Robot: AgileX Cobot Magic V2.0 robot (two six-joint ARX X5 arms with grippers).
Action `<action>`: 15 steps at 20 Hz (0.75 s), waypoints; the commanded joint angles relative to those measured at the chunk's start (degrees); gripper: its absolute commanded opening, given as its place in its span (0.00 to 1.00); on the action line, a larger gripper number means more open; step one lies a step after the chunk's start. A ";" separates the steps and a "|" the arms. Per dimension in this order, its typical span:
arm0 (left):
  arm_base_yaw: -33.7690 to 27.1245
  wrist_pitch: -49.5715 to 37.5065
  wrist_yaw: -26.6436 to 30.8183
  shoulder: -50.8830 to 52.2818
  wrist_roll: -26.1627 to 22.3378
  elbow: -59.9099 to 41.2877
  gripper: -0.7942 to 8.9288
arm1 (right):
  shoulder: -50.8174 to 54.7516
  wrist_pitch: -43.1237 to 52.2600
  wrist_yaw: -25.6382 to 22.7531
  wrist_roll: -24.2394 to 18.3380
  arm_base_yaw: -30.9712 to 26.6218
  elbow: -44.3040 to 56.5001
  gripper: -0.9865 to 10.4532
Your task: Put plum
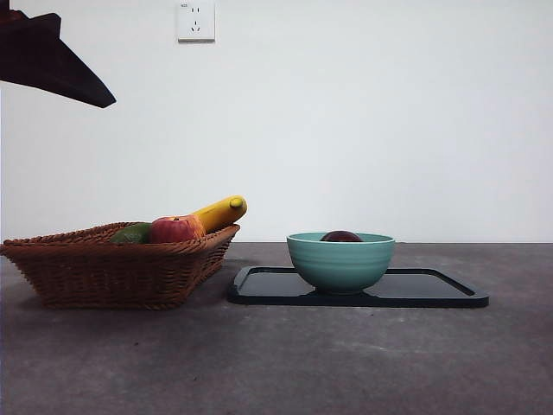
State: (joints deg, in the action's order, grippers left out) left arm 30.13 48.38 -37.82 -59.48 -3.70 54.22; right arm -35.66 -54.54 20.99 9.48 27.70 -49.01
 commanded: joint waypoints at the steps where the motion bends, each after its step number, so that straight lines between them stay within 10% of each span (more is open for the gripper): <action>1: 0.37 -0.35 -0.35 -0.20 -0.09 0.57 0.53 | -0.17 0.48 0.17 0.66 0.35 -0.07 0.28; 15: 2.05 -11.10 3.69 -1.07 7.98 2.19 0.53 | -0.17 0.48 0.17 1.03 0.35 -0.07 0.28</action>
State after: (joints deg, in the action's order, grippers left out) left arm 31.79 38.37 -34.52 -59.77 2.39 54.78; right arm -35.66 -54.54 20.99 9.93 27.70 -49.01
